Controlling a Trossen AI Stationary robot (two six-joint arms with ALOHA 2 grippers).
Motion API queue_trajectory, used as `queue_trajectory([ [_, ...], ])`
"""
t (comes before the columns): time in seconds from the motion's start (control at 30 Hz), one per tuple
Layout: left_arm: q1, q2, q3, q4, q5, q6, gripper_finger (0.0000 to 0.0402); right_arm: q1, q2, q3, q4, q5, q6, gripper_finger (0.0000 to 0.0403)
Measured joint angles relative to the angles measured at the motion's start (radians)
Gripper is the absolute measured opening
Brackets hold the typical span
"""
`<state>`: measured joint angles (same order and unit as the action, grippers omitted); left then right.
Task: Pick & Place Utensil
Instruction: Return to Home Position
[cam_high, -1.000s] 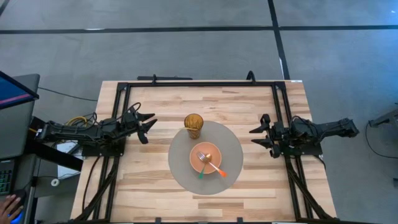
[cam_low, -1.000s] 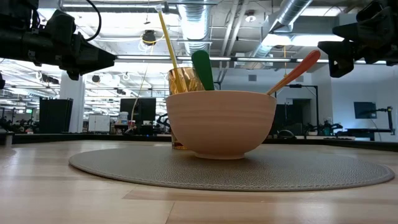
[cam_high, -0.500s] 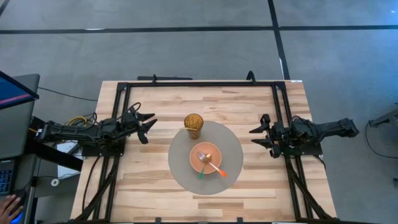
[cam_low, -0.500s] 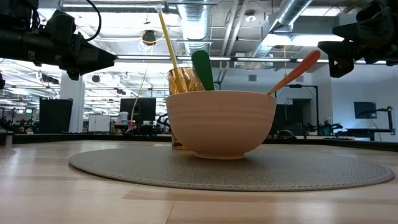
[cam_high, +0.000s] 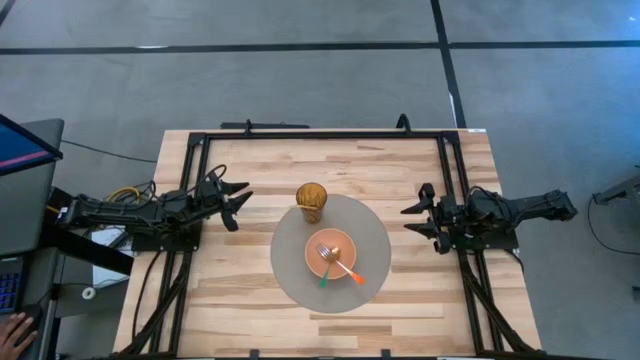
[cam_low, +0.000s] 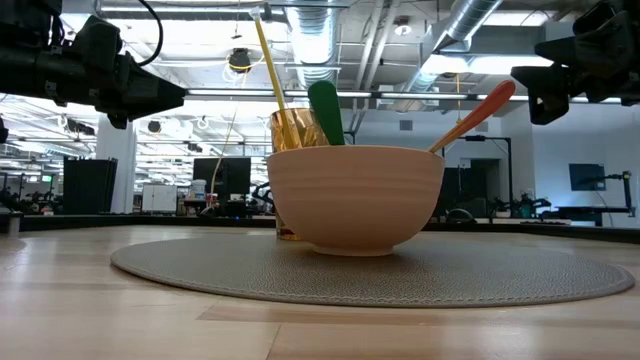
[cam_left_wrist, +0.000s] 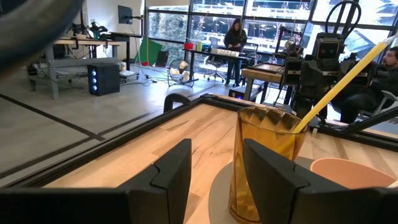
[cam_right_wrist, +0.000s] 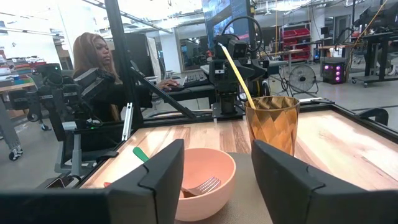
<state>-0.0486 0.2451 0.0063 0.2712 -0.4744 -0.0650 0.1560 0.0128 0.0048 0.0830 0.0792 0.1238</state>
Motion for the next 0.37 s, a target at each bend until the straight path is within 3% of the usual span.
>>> queue_trajectory([
  [0.37, 0.0, 0.0, 0.0, 0.0, 0.0, 0.0, 0.0145, 0.0, 0.0, 0.0, 0.0, 0.0, 0.0, 0.0182],
])
